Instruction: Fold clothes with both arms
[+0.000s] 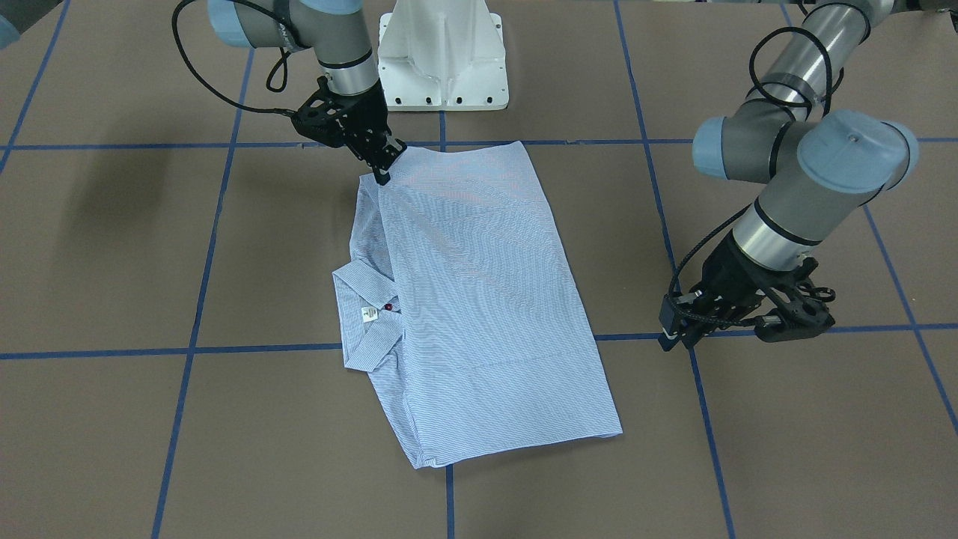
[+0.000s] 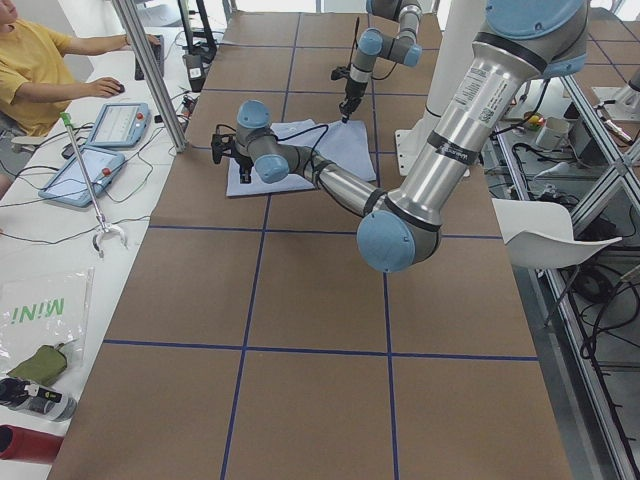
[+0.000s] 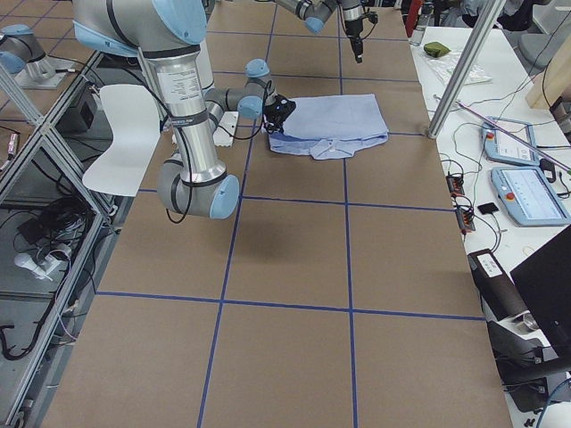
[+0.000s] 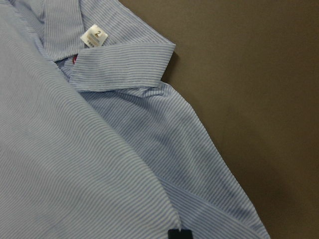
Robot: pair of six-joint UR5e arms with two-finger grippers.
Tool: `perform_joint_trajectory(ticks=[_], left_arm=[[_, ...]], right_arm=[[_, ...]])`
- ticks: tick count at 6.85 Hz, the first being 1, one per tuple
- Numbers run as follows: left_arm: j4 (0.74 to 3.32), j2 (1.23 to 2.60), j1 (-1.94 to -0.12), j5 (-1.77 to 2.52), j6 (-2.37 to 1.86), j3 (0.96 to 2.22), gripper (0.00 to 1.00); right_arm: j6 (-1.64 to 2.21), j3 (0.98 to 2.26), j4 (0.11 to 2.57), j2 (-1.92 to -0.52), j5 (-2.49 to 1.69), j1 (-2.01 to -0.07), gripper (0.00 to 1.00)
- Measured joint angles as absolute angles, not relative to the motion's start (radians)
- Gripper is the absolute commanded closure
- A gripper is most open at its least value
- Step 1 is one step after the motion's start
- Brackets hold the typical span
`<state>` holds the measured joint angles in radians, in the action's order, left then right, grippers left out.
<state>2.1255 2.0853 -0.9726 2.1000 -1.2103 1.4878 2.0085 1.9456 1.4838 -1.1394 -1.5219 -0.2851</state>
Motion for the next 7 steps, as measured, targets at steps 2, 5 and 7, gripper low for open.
perform_joint_trajectory(ticks=[2, 5, 7], left_arm=[[2.123, 2.086, -0.973, 2.100, -1.210, 1.489, 0.56], [2.116, 2.087, -0.973, 2.100, -1.211, 1.494, 0.56], [2.098, 2.089, -0.973, 2.100, -1.211, 1.501, 0.56]], right_arm=[[1.992, 1.934, 1.508, -1.142, -1.459, -0.263, 0.57], [1.985, 1.928, 1.505, -1.162, -1.426, -0.247, 0.43], [1.998, 1.932, 1.498, -1.166, -1.410, -0.232, 0.43]])
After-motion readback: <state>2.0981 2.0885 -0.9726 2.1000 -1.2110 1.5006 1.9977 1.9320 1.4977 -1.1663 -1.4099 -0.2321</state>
